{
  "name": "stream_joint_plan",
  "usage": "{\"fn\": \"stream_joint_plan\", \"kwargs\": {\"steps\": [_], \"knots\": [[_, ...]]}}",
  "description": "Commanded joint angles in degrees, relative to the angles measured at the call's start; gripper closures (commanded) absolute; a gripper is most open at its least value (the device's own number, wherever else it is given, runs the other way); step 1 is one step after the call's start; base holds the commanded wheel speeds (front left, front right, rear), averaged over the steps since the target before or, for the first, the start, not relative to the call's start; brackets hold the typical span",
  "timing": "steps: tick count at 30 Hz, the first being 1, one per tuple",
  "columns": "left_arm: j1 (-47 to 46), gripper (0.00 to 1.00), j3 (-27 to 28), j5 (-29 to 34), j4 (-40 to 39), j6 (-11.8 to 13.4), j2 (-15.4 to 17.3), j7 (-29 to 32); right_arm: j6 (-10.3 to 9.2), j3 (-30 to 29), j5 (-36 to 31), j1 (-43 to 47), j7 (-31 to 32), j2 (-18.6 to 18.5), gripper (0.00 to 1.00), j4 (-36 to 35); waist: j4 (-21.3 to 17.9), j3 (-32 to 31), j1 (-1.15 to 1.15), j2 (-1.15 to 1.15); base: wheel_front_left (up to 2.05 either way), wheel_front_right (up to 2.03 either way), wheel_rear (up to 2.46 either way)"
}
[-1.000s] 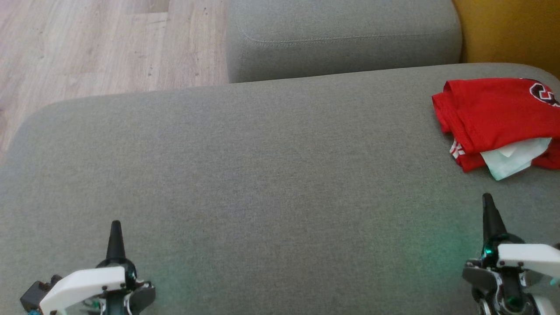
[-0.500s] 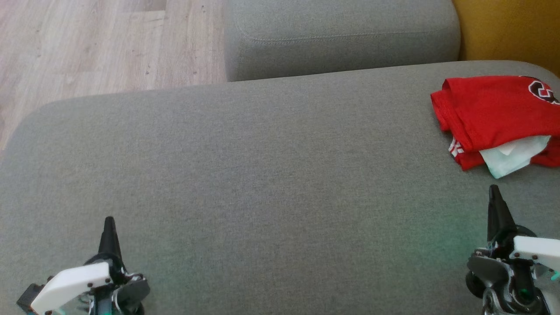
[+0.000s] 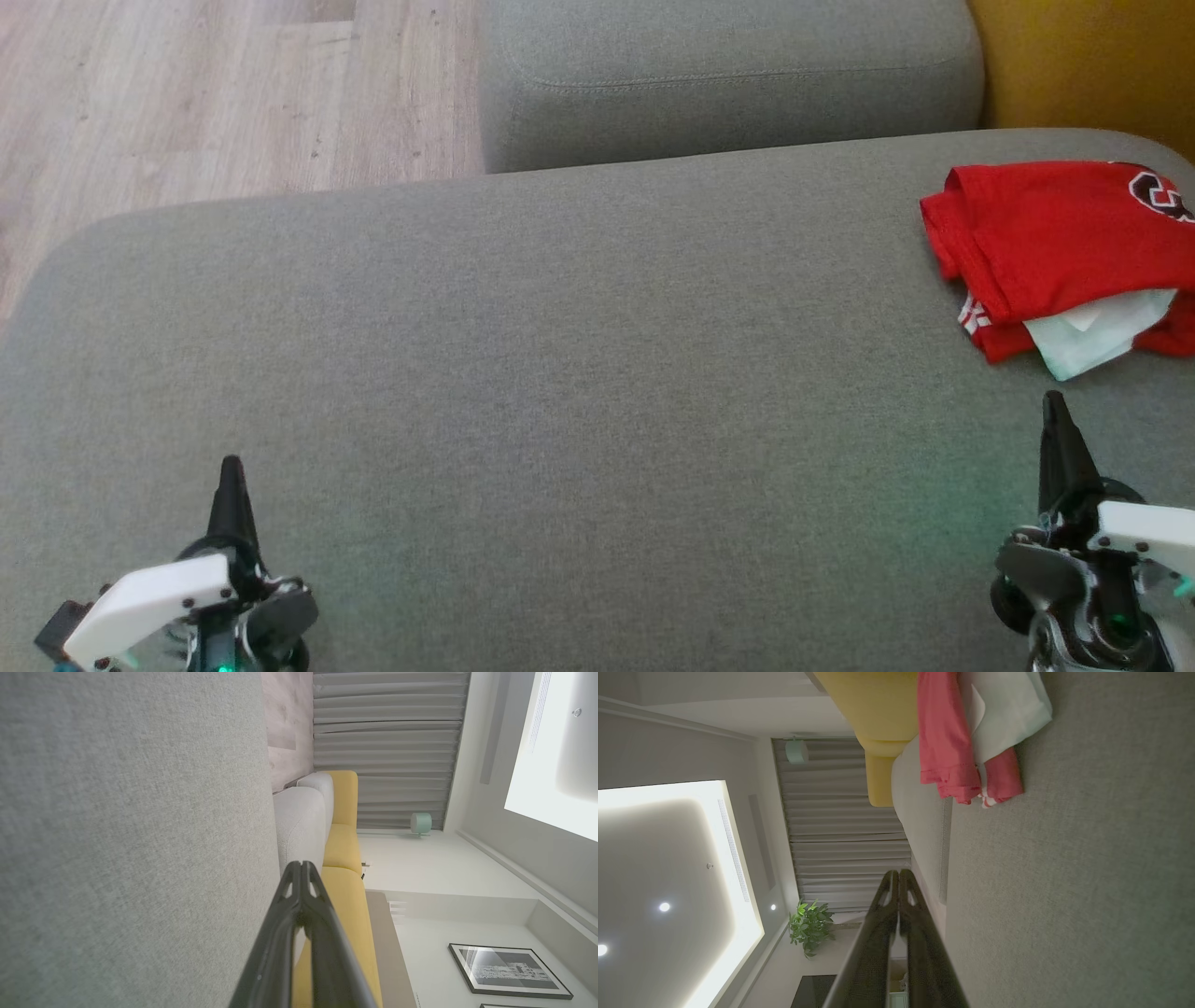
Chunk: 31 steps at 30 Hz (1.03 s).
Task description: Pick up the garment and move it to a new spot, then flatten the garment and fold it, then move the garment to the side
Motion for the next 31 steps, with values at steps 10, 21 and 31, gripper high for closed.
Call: {"fn": "stream_joint_plan", "kwargs": {"steps": [10,21,31], "knots": [[-2.9,1.00,2.5,0.3,-1.6,-0.4,0.5,0.6,0.45,0.8,0.2,-2.8,0.5,0.0,1.00,-2.2,0.0,0.0,0.00,0.00,0.00,0.00,0.00],[-2.9,1.00,2.7,0.4,-1.6,-0.4,0.3,0.8,0.45,0.7,0.0,-2.8,0.6,0.1,1.00,-2.2,0.0,0.0,0.00,0.00,0.00,0.00,0.00],[-2.9,1.00,2.9,0.6,-1.6,-0.4,0.2,0.9,0.45,0.5,-0.1,-2.8,0.7,0.2,1.00,-2.2,0.0,0.0,0.00,0.00,0.00,0.00,0.00]]}}
